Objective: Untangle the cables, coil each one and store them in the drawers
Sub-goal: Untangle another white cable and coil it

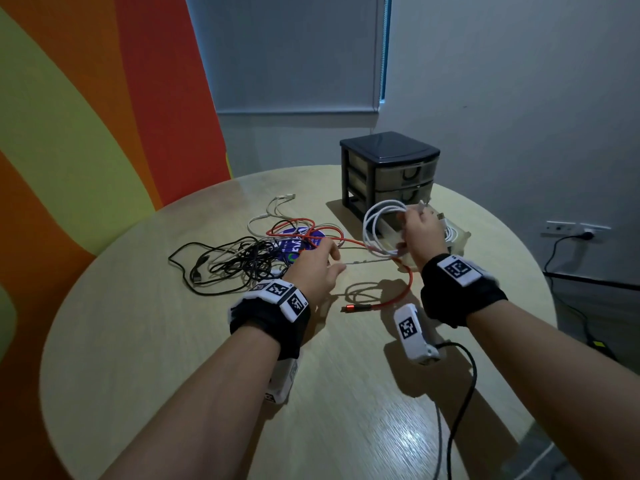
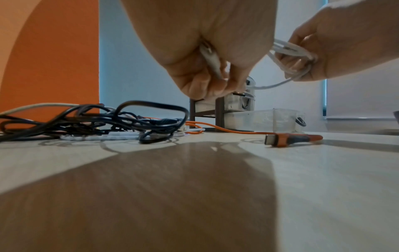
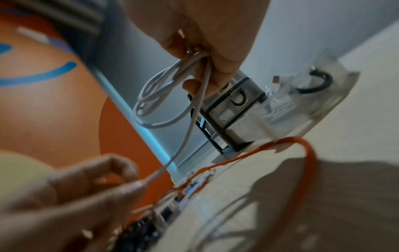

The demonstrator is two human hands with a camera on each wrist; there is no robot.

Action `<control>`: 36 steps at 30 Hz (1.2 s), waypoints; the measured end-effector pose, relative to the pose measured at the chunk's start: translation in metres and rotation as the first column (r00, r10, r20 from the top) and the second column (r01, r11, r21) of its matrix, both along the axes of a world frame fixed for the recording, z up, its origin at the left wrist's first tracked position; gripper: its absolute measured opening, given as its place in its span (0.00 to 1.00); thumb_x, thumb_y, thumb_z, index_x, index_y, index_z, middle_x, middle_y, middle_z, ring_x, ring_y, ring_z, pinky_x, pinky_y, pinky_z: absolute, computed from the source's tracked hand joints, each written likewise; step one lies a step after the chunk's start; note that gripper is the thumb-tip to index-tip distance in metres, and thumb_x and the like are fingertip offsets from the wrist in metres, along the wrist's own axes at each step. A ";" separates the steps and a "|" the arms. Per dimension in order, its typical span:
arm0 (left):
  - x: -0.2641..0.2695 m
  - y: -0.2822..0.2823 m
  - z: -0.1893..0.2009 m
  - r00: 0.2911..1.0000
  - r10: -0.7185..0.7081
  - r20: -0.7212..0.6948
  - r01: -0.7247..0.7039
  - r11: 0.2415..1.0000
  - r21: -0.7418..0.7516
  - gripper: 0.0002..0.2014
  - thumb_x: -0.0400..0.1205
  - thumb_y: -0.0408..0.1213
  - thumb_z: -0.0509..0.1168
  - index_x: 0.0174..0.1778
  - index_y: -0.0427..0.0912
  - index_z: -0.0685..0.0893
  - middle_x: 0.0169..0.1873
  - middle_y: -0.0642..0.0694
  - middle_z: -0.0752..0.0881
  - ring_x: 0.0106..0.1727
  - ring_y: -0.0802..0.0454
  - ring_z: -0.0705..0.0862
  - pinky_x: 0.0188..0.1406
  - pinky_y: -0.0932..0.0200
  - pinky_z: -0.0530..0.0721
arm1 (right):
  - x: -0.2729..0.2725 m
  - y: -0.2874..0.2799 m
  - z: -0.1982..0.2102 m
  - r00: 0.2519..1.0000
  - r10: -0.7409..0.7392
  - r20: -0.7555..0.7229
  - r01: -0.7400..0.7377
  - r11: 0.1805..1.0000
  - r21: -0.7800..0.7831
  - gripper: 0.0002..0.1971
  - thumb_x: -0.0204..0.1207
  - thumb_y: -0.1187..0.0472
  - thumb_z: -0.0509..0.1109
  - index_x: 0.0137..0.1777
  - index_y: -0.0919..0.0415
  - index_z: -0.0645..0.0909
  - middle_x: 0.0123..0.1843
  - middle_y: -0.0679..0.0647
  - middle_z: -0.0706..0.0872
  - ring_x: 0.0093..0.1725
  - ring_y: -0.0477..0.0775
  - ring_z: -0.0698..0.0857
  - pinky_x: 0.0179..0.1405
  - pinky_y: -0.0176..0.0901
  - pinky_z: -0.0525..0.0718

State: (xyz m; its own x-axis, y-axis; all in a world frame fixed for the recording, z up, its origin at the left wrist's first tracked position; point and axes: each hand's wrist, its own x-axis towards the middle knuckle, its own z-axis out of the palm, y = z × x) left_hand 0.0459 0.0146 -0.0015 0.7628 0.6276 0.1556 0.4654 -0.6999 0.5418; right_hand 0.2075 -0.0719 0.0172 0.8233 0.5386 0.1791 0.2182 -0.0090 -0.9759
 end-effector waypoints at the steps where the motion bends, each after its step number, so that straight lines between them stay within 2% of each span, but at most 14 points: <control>1: 0.000 0.001 0.000 0.999 0.007 0.047 -0.008 1.000 0.022 0.06 0.83 0.37 0.62 0.51 0.41 0.72 0.31 0.44 0.81 0.35 0.43 0.81 0.39 0.50 0.80 | -0.002 -0.003 -0.002 0.998 0.039 0.039 -0.037 0.999 -0.032 0.13 0.84 0.60 0.52 0.40 0.58 0.74 0.31 0.52 0.73 0.30 0.52 0.73 0.34 0.49 0.76; 4: 0.000 0.001 0.001 0.983 -0.002 0.186 -0.017 0.995 0.101 0.02 0.81 0.29 0.61 0.47 0.38 0.74 0.37 0.39 0.84 0.39 0.40 0.83 0.41 0.49 0.82 | -0.007 -0.008 -0.007 0.984 0.175 -0.025 -0.176 0.984 -0.030 0.14 0.82 0.64 0.53 0.37 0.56 0.75 0.30 0.51 0.71 0.29 0.50 0.70 0.30 0.46 0.73; 7: -0.002 0.001 0.004 0.953 0.036 0.300 -0.077 0.989 0.127 0.05 0.79 0.31 0.68 0.45 0.35 0.78 0.35 0.45 0.81 0.36 0.47 0.80 0.38 0.61 0.76 | -0.013 -0.007 -0.010 0.960 0.254 -0.117 -0.256 0.967 -0.001 0.15 0.82 0.65 0.53 0.34 0.56 0.74 0.28 0.49 0.68 0.27 0.48 0.66 0.26 0.40 0.66; 11: -0.002 0.000 0.006 0.916 0.045 0.398 -0.111 0.983 0.145 0.09 0.75 0.33 0.73 0.43 0.33 0.80 0.34 0.41 0.84 0.35 0.45 0.83 0.37 0.59 0.80 | -0.022 -0.004 -0.010 0.952 0.307 -0.007 -0.306 0.947 -0.095 0.15 0.82 0.63 0.55 0.34 0.55 0.75 0.30 0.49 0.71 0.28 0.47 0.69 0.26 0.39 0.67; 14: -0.002 -0.003 0.005 0.924 -0.021 0.382 -0.060 0.978 0.201 0.07 0.75 0.30 0.72 0.43 0.32 0.82 0.35 0.38 0.87 0.35 0.46 0.83 0.36 0.67 0.74 | -0.027 -0.003 -0.010 0.955 0.280 0.097 -0.269 0.957 -0.112 0.17 0.82 0.61 0.56 0.31 0.54 0.75 0.31 0.49 0.75 0.29 0.45 0.71 0.26 0.37 0.68; 17: -0.002 -0.003 0.003 0.934 -0.102 0.342 0.022 0.973 0.230 0.05 0.76 0.29 0.70 0.45 0.32 0.86 0.34 0.37 0.89 0.36 0.41 0.87 0.39 0.58 0.82 | -0.030 -0.001 -0.009 0.960 0.230 0.158 -0.226 0.973 -0.041 0.16 0.80 0.62 0.57 0.29 0.57 0.73 0.27 0.45 0.75 0.27 0.41 0.71 0.30 0.38 0.65; 20: -0.002 -0.002 0.002 0.931 -0.144 0.337 0.070 0.972 0.222 0.06 0.77 0.26 0.67 0.47 0.30 0.88 0.36 0.35 0.89 0.39 0.40 0.87 0.41 0.52 0.83 | -0.029 0.002 -0.008 0.966 0.243 0.085 -0.248 0.967 0.052 0.15 0.76 0.59 0.57 0.28 0.59 0.72 0.19 0.41 0.74 0.22 0.37 0.70 0.28 0.37 0.65; 23: -0.001 -0.002 0.004 0.954 -0.115 0.277 0.066 0.981 0.180 0.08 0.82 0.28 0.62 0.51 0.28 0.85 0.45 0.33 0.87 0.49 0.38 0.85 0.49 0.56 0.76 | -0.027 0.004 -0.006 0.969 0.245 -0.042 -0.235 0.958 0.162 0.16 0.72 0.59 0.58 0.21 0.52 0.72 0.15 0.40 0.72 0.22 0.43 0.67 0.25 0.39 0.63; 25: 0.001 -0.001 0.003 0.978 -0.092 0.186 0.061 0.984 0.166 0.11 0.84 0.29 0.59 0.56 0.31 0.83 0.52 0.34 0.86 0.55 0.39 0.82 0.53 0.55 0.74 | -0.028 0.005 -0.004 0.966 0.254 -0.053 -0.243 0.956 0.167 0.12 0.65 0.57 0.58 0.21 0.51 0.73 0.16 0.40 0.72 0.23 0.44 0.67 0.25 0.40 0.64; 27: 0.003 0.000 0.001 0.991 -0.087 0.105 0.071 0.987 0.143 0.12 0.84 0.29 0.58 0.60 0.34 0.82 0.57 0.36 0.84 0.59 0.40 0.81 0.58 0.52 0.75 | -0.030 0.006 -0.003 0.958 0.287 -0.002 -0.284 0.951 0.121 0.08 0.63 0.56 0.57 0.27 0.54 0.74 0.19 0.41 0.74 0.26 0.45 0.68 0.27 0.40 0.67; 30: 0.004 0.003 0.001 0.994 -0.083 0.071 0.076 0.992 0.097 0.14 0.83 0.28 0.58 0.62 0.36 0.83 0.57 0.35 0.85 0.59 0.41 0.82 0.61 0.51 0.78 | -0.033 0.007 -0.007 0.938 0.337 0.077 -0.342 0.937 0.069 0.08 0.72 0.59 0.61 0.33 0.55 0.77 0.28 0.47 0.75 0.29 0.47 0.71 0.30 0.42 0.71; 32: 0.003 0.002 0.002 0.980 -0.104 0.167 0.086 0.990 0.110 0.14 0.81 0.25 0.60 0.60 0.33 0.84 0.52 0.34 0.87 0.55 0.41 0.83 0.56 0.60 0.77 | -0.033 0.007 -0.011 0.939 0.327 0.104 -0.333 0.942 0.042 0.11 0.81 0.63 0.60 0.38 0.54 0.78 0.30 0.49 0.75 0.30 0.48 0.73 0.31 0.42 0.74; 34: 0.000 -0.001 0.004 0.956 -0.113 0.270 0.077 0.987 0.141 0.11 0.80 0.23 0.61 0.54 0.30 0.87 0.44 0.32 0.88 0.47 0.40 0.84 0.45 0.68 0.72 | -0.033 0.008 -0.013 0.942 0.295 0.164 -0.295 0.955 -0.021 0.12 0.84 0.62 0.59 0.39 0.55 0.78 0.29 0.49 0.75 0.28 0.48 0.74 0.28 0.40 0.74; 36: -0.001 -0.002 0.004 0.934 -0.099 0.343 0.053 0.988 0.142 0.10 0.79 0.23 0.62 0.51 0.30 0.86 0.38 0.33 0.88 0.41 0.40 0.85 0.38 0.66 0.73 | -0.032 0.009 -0.014 0.942 0.273 0.193 -0.266 0.962 -0.062 0.11 0.84 0.62 0.58 0.40 0.57 0.77 0.28 0.49 0.76 0.26 0.48 0.75 0.26 0.37 0.73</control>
